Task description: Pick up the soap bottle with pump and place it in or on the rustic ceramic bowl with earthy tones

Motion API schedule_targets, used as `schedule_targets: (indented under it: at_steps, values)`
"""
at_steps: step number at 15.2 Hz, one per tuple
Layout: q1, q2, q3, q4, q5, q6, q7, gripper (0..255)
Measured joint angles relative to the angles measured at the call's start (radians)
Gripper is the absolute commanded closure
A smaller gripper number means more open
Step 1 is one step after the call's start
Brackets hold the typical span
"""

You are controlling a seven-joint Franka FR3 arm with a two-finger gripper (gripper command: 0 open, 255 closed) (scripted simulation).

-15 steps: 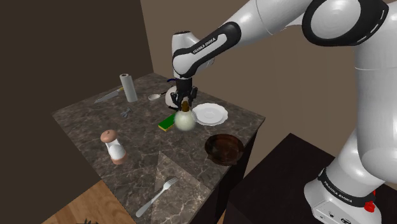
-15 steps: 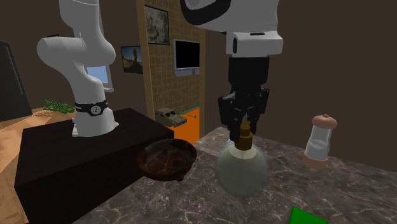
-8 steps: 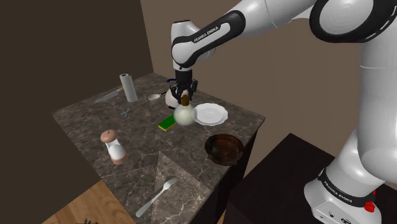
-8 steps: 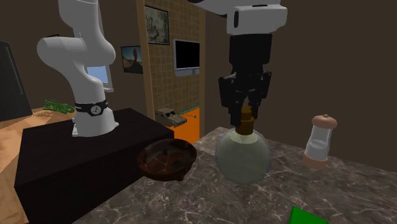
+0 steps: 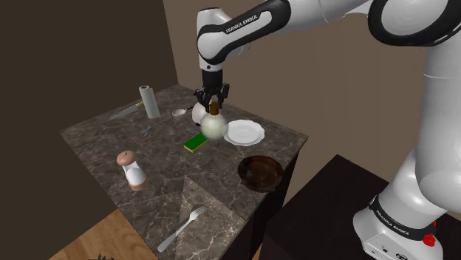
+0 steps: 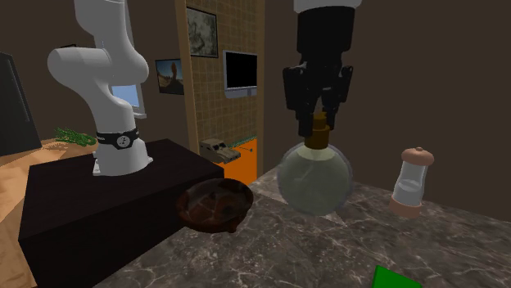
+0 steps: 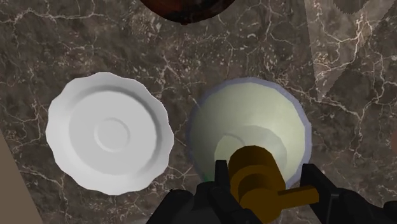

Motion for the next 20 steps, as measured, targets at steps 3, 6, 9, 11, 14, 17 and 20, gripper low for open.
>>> schedule_targets:
  at_steps: [3, 6, 9, 11, 14, 17, 20]
  values:
    - [-0.002, -0.016, 0.000, 0.017, 0.002, -0.033, -0.002, 255]
    - [-0.002, -0.037, 0.001, 0.016, 0.004, -0.053, -0.002, 255]
    - [-0.008, -0.152, 0.006, -0.114, 0.018, -0.037, -0.004, 255]
    - [-0.012, -0.234, 0.007, -0.208, 0.028, -0.025, -0.010, 255]
    - [-0.011, -0.355, 0.012, -0.330, 0.044, -0.023, -0.009, 255]
    - [-0.009, -0.473, 0.014, -0.448, 0.061, -0.022, -0.013, 255]
    - [-0.003, -0.603, 0.016, -0.555, 0.080, -0.044, -0.013, 255]
